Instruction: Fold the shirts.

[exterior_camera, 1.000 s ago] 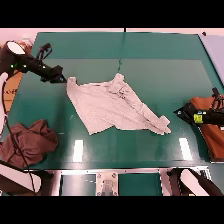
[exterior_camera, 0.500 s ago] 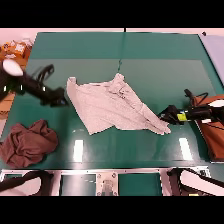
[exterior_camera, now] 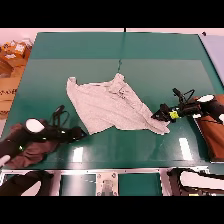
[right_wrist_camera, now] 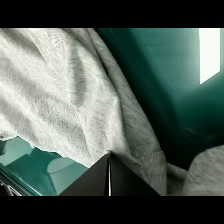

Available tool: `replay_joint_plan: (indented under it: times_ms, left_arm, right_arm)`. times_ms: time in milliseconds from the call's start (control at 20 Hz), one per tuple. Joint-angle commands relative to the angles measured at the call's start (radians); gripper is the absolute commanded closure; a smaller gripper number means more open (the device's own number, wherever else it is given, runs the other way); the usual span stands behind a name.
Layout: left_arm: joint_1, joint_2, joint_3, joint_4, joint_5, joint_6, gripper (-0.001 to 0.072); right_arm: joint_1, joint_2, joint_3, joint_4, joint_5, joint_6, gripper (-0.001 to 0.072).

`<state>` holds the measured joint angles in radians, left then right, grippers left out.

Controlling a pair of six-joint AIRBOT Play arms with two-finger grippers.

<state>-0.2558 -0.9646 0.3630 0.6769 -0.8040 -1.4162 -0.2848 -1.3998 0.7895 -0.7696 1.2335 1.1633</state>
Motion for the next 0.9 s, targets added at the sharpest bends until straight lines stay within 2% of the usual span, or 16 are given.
replay_joint_plan:
  times_ms: [0, 200, 250, 300, 350, 450, 600, 700, 850]
  left_arm:
    - [-0.173, -0.054, -0.053, -0.151, 0.314, 0.003, 0.0304]
    - [-0.205, -0.185, 0.001, -0.193, 0.392, 0.005, 0.0306]
    - [-0.205, -0.203, 0.029, -0.191, 0.398, 0.021, 0.0379]
    - [-0.205, -0.209, 0.061, -0.185, 0.387, 0.068, 0.0688]
    - [-0.2, -0.208, 0.095, -0.173, 0.352, 0.09, 0.0687]
    - [-0.146, -0.184, 0.188, -0.078, 0.21, 0.068, 0.0688]
    - [-0.025, -0.064, 0.402, 0.273, -0.1, -0.128, 0.0688]
    - [0.034, 0.054, 0.596, 0.514, -0.292, -0.216, 0.0689]
    - [0.078, 0.179, 0.938, 0.656, -0.439, -0.206, 0.0688]
  right_arm:
    - [0.003, -0.005, 0.024, 0.003, 0.016, -0.001, 0.0703]
    - [0.003, -0.004, 0.051, 0.005, 0.021, 0.007, 0.0703]
    - [0.003, 0.0, 0.057, 0.012, 0.026, 0.007, 0.0703]
    - [0.002, 0.01, 0.064, 0.024, 0.029, 0.011, 0.0703]
    - [0.0, 0.023, 0.079, 0.028, 0.035, 0.025, 0.0704]
    - [-0.022, 0.06, 0.15, 0.03, 0.062, 0.065, 0.0704]
    - [-0.092, 0.172, 0.314, 0.048, 0.105, 0.126, 0.0704]
    - [-0.159, 0.29, 0.431, 0.083, 0.099, 0.171, 0.0704]
    - [-0.243, 0.477, 0.573, 0.101, 0.029, 0.192, 0.0705]
